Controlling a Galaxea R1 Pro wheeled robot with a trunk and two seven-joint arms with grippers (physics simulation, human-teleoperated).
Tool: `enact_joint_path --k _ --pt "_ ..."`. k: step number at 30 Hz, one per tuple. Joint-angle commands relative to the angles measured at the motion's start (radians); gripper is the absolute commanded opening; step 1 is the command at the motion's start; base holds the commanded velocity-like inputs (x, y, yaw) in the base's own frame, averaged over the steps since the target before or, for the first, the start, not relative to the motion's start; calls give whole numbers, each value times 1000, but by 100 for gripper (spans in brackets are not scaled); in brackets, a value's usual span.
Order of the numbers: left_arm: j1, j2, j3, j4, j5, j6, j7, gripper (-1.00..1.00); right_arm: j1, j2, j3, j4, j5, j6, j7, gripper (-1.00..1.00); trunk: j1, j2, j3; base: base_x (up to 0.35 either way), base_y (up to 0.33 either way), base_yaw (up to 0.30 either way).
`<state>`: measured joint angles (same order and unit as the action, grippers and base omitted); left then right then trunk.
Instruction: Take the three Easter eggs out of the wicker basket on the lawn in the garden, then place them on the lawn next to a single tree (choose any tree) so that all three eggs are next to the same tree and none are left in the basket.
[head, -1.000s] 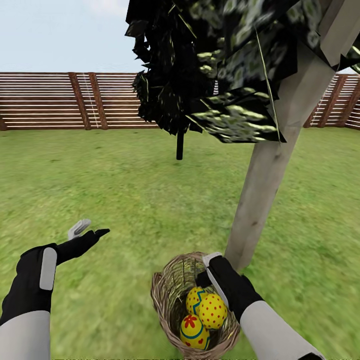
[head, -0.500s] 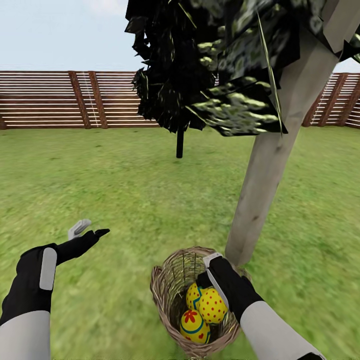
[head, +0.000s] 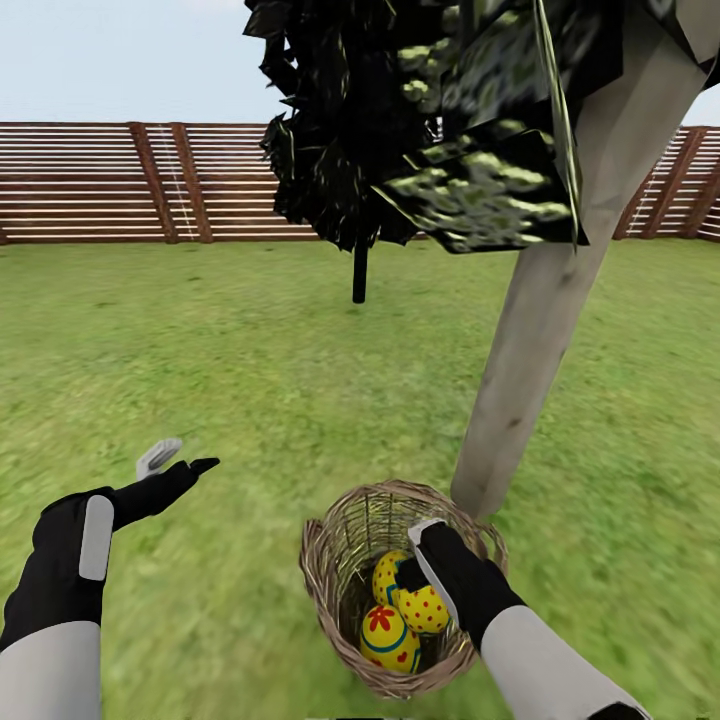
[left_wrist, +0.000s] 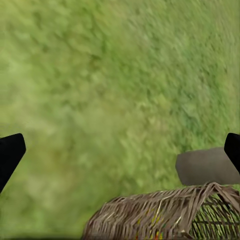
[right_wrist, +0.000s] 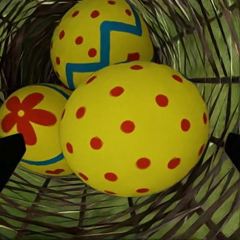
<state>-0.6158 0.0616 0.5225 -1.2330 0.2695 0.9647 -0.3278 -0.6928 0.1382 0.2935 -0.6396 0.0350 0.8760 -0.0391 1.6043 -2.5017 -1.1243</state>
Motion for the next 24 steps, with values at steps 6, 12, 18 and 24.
enact_joint_path --k 6,12,18,24 --pt "-1 0 1 1 -5 5 -8 100 -1 -1 3 3 3 5 -2 100 2 -2 -24 0 0 0" --pt "-1 0 1 0 -5 4 -8 100 -1 -2 3 -1 8 2 -6 100 3 -2 -32 0 0 0" --pt "-1 0 1 1 -6 4 -8 100 -1 -3 3 -8 14 -10 -7 100 3 -2 -32 0 0 0" --pt "-1 0 1 0 -5 3 -8 100 -1 -2 3 -13 15 -15 -54 100 3 -2 -32 0 0 0"
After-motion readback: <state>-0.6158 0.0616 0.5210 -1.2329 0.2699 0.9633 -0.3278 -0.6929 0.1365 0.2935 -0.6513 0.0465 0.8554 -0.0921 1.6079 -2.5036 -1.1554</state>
